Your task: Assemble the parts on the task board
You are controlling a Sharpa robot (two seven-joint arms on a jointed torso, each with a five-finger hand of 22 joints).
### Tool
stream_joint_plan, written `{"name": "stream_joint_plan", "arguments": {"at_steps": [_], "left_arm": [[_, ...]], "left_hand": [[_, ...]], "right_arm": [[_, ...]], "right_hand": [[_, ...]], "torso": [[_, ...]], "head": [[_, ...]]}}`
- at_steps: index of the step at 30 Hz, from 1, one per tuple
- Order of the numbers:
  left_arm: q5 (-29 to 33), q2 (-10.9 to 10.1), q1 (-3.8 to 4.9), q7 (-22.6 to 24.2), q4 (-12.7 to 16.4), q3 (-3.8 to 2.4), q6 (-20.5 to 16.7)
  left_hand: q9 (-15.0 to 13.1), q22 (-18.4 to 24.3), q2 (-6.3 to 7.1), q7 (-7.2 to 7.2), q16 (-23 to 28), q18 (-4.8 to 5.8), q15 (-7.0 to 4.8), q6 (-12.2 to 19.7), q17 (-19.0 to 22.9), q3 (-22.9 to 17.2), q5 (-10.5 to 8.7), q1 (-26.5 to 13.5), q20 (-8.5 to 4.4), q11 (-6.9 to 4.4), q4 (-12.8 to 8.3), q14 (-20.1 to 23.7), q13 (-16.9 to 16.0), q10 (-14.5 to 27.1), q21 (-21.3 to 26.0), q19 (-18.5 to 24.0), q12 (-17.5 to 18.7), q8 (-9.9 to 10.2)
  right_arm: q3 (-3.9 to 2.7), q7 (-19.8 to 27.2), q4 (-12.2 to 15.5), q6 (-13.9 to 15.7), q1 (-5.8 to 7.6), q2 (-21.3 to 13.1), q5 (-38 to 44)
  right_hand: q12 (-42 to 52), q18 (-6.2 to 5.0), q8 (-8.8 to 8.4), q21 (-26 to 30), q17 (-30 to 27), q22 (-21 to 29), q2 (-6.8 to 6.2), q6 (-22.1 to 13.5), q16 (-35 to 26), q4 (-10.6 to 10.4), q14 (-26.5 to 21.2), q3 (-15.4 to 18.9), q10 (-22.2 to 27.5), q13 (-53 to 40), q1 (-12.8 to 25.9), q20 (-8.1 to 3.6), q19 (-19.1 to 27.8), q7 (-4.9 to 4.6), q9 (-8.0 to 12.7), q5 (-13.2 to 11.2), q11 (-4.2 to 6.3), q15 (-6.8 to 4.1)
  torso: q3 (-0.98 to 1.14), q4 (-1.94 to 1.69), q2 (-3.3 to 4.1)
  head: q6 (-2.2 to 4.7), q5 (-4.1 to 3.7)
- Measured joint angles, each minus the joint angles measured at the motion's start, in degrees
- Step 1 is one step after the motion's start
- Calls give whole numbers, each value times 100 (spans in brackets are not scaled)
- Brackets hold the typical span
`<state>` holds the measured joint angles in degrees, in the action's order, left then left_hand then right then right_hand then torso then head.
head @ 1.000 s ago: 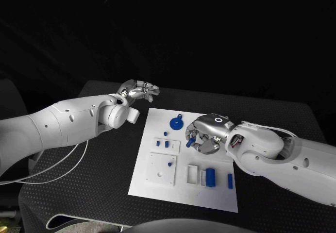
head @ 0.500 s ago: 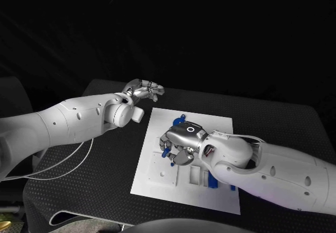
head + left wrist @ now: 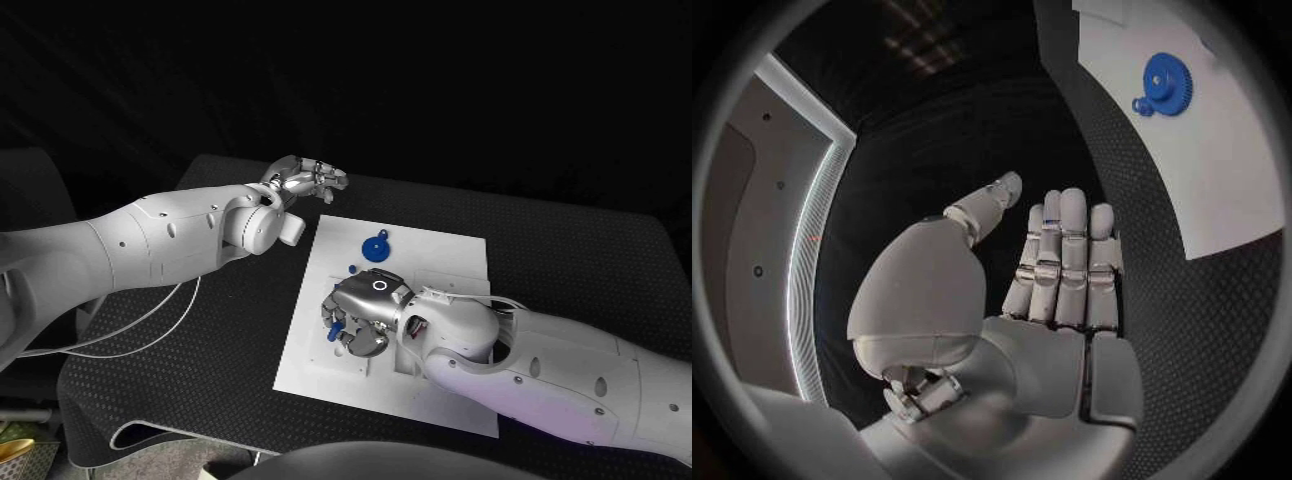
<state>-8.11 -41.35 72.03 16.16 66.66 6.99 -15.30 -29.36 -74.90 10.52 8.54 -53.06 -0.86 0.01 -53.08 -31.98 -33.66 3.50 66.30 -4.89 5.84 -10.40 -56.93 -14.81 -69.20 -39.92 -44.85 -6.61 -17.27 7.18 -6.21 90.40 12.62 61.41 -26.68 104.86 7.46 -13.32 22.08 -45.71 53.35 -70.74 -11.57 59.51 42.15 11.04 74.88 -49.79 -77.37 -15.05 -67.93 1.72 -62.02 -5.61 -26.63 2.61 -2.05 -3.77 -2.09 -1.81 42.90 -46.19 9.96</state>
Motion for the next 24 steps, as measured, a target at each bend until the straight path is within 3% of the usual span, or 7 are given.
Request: {"name": "stream_joint_plan", "arguments": {"at_steps": [15, 24], "left_arm": [[0, 15, 0, -3, 8, 0, 1], [0, 14, 0, -3, 7, 0, 2]], "left_hand": [[1, -4, 0, 0, 0, 0, 0, 0, 1, 0, 0, 0, 0, -1, 0, 0, 0, 0, 0, 0, 0, 0], [1, -3, 0, 0, 0, 0, 0, 0, -5, 0, 0, 0, 0, -1, 0, 0, 0, 0, 22, 0, 0, 0]], "right_arm": [[124, 13, -177, -101, -124, 102, 201], [132, 8, -186, -160, -135, 104, 298]], "right_hand": [[-1, 0, 15, -43, 0, -13, 30, 23, 22, 29, 2, -4, 2, -37, 31, -20, 23, -1, 0, -18, 0, 3], [-2, 1, 15, -43, -1, -15, 26, 25, 36, 45, -2, -17, 3, -38, 35, -19, 24, -3, 0, -17, -1, 1]], "torso": [[14, 7, 1], [13, 9, -3]], "head": [[-98, 85], [-120, 109]]}}
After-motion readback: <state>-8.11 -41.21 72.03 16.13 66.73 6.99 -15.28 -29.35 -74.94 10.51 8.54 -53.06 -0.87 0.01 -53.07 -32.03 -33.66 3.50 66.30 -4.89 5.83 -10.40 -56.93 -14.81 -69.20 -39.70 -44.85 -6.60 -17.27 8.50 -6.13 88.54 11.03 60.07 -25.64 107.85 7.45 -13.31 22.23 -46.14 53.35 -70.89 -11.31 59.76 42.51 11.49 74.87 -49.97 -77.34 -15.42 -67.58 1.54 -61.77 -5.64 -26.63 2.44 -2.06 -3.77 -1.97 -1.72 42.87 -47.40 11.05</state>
